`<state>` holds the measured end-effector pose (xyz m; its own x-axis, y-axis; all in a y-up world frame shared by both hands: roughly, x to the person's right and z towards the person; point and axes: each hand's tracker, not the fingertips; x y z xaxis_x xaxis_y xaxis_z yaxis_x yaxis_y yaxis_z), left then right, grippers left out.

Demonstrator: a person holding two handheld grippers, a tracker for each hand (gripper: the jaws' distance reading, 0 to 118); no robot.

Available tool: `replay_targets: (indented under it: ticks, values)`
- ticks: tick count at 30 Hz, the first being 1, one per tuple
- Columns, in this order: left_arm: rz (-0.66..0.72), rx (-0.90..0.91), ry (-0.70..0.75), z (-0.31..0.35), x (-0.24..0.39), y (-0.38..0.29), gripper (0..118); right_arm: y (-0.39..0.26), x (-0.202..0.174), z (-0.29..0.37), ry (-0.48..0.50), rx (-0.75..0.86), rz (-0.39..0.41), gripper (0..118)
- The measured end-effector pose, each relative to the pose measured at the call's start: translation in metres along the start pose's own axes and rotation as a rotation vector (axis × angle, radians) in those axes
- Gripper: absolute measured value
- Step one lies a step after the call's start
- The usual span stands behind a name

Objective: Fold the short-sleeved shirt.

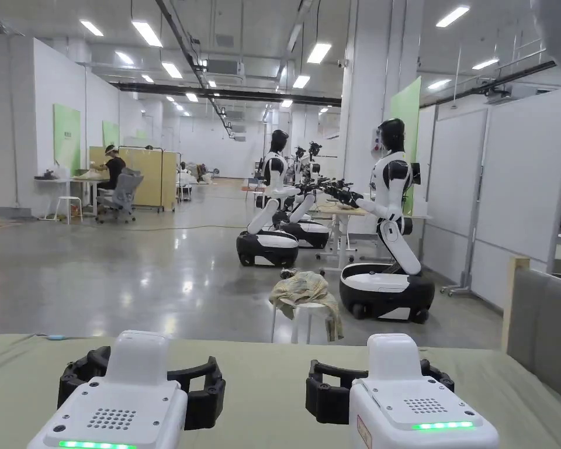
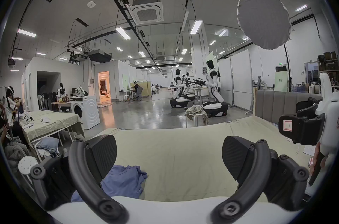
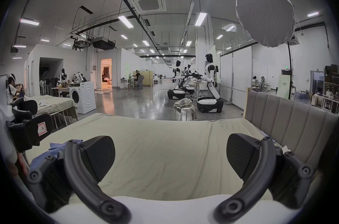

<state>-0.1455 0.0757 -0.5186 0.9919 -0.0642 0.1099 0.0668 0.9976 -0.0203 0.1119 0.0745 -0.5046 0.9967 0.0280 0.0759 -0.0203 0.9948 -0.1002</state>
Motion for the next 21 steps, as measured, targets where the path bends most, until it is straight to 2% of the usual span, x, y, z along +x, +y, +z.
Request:
replay_targets:
  ticks: [6,8,9,10,11,12,14,16,19,21]
  values:
    - [0.004,-0.015,0.011,-0.002,-0.002,-0.002,113,0.000,0.003,0.000,-0.008,0.006,-0.010,118]
    - [0.000,-0.008,0.015,-0.002,-0.001,-0.002,113,0.000,0.003,0.000,-0.005,0.004,-0.012,113]
    - [0.000,-0.001,0.022,-0.001,-0.001,-0.002,108,0.000,0.004,0.000,0.000,0.002,-0.012,101]
    - [0.004,0.007,0.029,-0.001,-0.001,-0.002,68,0.000,0.004,0.001,0.005,0.000,-0.011,51]
    - [0.007,0.023,0.031,0.001,0.000,-0.001,8,0.000,0.004,0.002,0.014,-0.001,-0.007,0]
    - [0.011,0.055,0.023,0.003,0.001,0.000,4,0.000,0.003,0.002,0.002,-0.002,0.010,0]
    - [-0.004,0.057,0.084,0.001,0.003,0.000,4,-0.005,-0.003,0.000,-0.133,0.006,0.095,0]
    - [0.007,0.045,0.018,0.002,0.001,-0.002,4,-0.006,-0.002,0.000,-0.015,-0.005,0.056,0]
    - [-0.003,0.043,0.035,0.002,0.001,-0.004,4,-0.012,-0.007,-0.003,-0.053,0.004,0.065,0]
    - [-0.005,0.030,0.031,0.003,-0.005,-0.005,4,-0.006,-0.005,-0.001,-0.032,-0.001,0.059,0]
